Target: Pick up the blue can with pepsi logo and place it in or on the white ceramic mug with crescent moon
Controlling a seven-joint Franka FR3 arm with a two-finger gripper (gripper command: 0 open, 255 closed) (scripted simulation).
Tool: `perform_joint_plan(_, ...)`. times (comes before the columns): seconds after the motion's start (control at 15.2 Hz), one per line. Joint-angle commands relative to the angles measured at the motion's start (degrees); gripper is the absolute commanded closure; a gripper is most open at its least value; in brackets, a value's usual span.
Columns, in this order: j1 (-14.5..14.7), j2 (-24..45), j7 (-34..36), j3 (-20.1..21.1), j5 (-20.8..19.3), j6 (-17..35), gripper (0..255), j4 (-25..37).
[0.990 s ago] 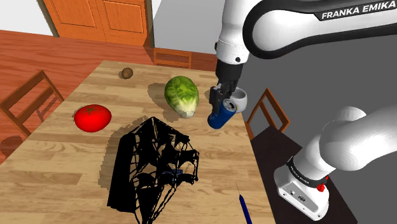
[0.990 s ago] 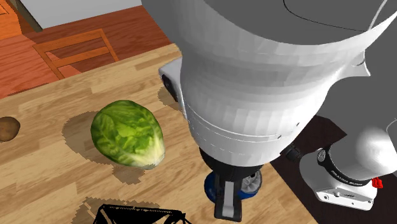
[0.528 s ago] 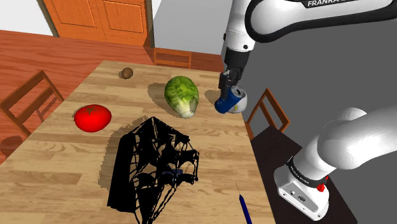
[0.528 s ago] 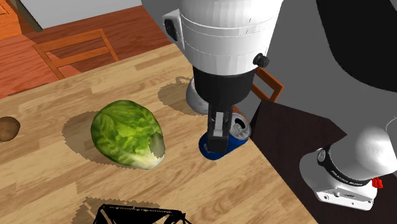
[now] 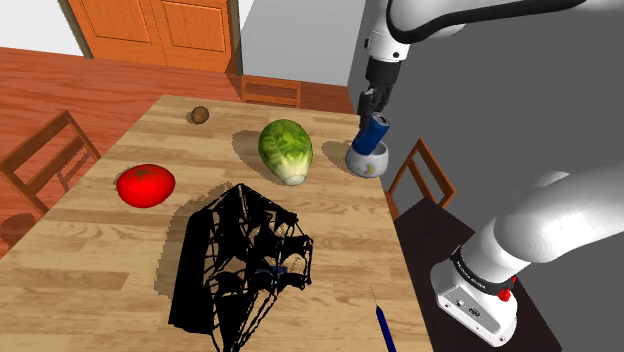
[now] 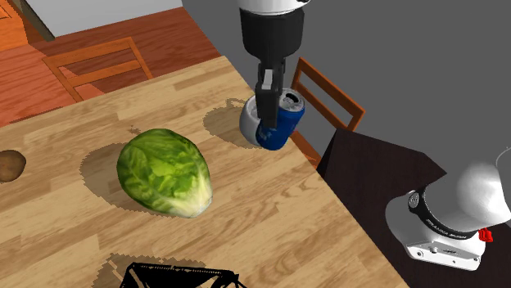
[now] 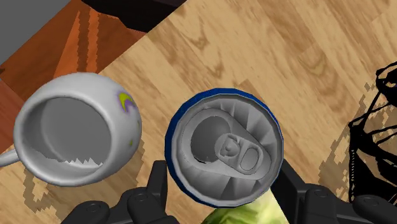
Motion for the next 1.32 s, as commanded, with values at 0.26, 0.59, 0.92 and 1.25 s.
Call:
perform_joint_plan(0.26,-3.4,6.2,-7.0,-4.9,-2.7,-0.5,255,6.5)
perform_joint_plan(0.59,-5.9,12.5,-12.7,-8.6,-4.0,-1.5,255,13.6)
perform_joint_plan(0.92,-7.5,17.3,-16.4,-10.7,-4.2,-1.0,255,17.9)
perform_joint_plan(1.25,-7.5,18.1,-16.5,-10.8,-4.1,2.8,255,14.8)
